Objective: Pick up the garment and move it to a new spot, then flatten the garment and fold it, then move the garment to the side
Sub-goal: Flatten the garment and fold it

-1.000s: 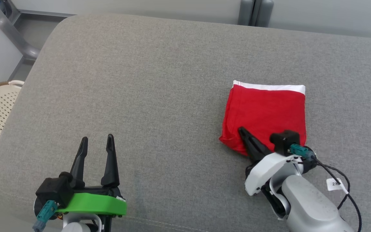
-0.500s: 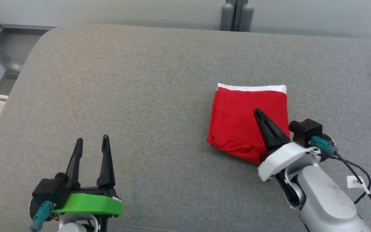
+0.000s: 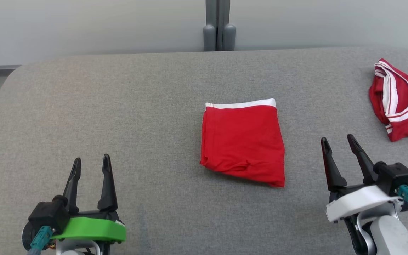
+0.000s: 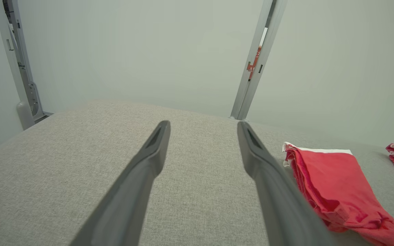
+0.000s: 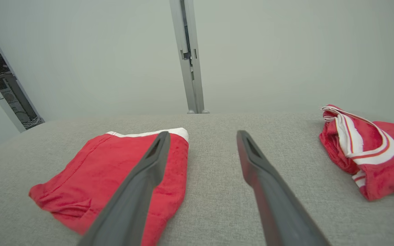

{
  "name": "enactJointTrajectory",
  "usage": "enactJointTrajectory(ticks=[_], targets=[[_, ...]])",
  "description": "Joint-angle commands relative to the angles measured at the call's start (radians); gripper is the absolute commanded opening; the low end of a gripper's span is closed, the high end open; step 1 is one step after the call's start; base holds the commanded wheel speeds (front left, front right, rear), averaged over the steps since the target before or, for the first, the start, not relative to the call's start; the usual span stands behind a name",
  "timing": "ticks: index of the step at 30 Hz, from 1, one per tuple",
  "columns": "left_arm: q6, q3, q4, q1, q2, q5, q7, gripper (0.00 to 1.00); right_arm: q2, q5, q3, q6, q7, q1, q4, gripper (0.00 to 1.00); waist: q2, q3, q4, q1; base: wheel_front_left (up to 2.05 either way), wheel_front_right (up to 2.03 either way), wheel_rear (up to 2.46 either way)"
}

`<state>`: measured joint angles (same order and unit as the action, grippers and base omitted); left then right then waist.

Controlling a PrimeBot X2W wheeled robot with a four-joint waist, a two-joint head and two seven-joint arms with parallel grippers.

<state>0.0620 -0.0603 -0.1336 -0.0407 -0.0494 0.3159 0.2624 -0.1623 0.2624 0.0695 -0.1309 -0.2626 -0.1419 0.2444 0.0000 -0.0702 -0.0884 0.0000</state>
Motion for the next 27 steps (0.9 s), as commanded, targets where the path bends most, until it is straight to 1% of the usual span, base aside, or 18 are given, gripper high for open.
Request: enactJointTrajectory(ticks=[1,9,13,16,23,27], targets=[[0.006,0.009,-0.002,0.018,-0.003,-0.008,0.003,1.0,0.008,-0.002,-0.011,0.001,-0.002,0.03,-0.017,1.0,0.0,0.02,0.012,0.0,0.0,0.0,0.0],[0.008,0.045,-0.001,0.044,-0.003,-0.041,0.003,1.0,0.04,-0.021,-0.047,0.001,-0.002,0.151,-0.109,1.0,0.0,0.053,0.011,0.0,0.0,0.0,0.0],[0.005,0.06,-0.004,0.064,-0.003,-0.058,0.003,1.0,0.05,-0.049,-0.044,0.001,-0.002,0.185,-0.141,1.0,0.0,0.07,0.005,0.0,0.0,0.0,0.0],[0.003,0.07,-0.012,0.073,-0.015,-0.074,0.003,1.0,0.066,-0.06,-0.044,0.001,-0.002,0.202,-0.162,1.0,0.0,0.079,0.002,0.0,0.0,0.0,0.0],[-0.006,0.068,0.001,0.098,-0.026,-0.11,0.003,1.0,0.088,-0.075,-0.052,0.001,-0.002,0.225,-0.186,1.0,0.0,0.094,-0.01,0.0,0.0,0.0,0.0],[0.009,0.04,0.008,0.105,-0.037,-0.123,0.002,1.0,0.095,-0.086,-0.054,0.001,-0.002,0.237,-0.194,1.0,0.0,0.098,-0.017,0.0,0.0,0.0,0.0]])
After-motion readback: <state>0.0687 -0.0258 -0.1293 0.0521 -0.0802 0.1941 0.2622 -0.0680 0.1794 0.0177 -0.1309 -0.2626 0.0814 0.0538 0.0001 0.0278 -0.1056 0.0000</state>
